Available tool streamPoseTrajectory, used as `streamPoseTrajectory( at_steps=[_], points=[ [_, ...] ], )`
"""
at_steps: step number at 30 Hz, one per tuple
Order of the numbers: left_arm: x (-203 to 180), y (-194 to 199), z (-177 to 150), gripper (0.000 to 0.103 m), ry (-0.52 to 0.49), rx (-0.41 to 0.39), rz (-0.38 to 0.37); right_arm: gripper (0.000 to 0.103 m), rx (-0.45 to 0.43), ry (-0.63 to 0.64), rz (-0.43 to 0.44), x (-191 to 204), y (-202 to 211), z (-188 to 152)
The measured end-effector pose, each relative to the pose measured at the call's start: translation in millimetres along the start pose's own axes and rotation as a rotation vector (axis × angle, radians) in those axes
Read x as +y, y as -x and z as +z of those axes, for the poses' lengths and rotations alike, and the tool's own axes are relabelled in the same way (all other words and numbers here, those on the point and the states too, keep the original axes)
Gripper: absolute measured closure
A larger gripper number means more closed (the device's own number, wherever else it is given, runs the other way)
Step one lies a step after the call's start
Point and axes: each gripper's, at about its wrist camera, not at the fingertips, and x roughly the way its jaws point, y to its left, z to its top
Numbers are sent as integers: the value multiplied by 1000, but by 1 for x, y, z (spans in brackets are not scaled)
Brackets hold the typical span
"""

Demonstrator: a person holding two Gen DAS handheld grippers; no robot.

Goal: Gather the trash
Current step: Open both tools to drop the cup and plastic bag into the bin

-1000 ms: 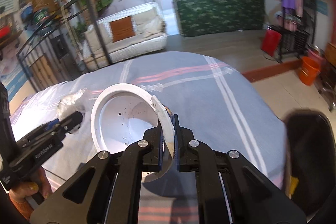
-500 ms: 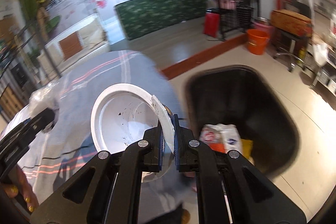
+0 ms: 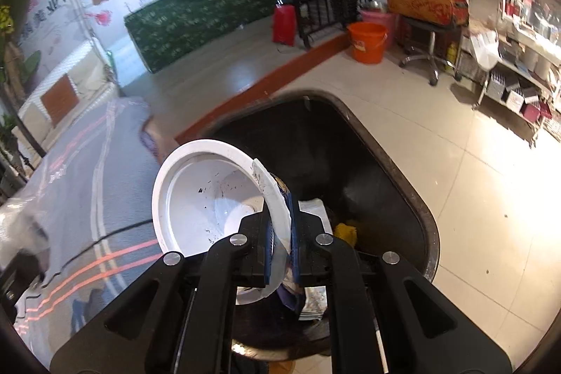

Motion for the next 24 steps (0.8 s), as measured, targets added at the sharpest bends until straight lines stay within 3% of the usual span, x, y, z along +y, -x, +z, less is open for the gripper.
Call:
streamPoseTrajectory(
  at_steps=[4,6,8,11,17,24],
  points=[
    [-13,-9,1,66,-26,11,-14,92,30,-36,-23,-13,-20,0],
    [-18,-11,1,66,-35,15,-23,84,39,-42,-26,-16,-23,-2],
    [-21,-15,2,66,-37,23,-31,59,49,-48,-41,-17,-26,-4],
    [-24,-20,2,66,-37,35,-41,46,23,-44,-70,-20,-21,-4],
    [-30,-36,5,66,-38,77,-73,40,-33,-66,-111,-39,2,-4],
    [-50,-64,18,66,-70,118,-109,40,-69,-113,-133,-62,29,-2]
  ],
)
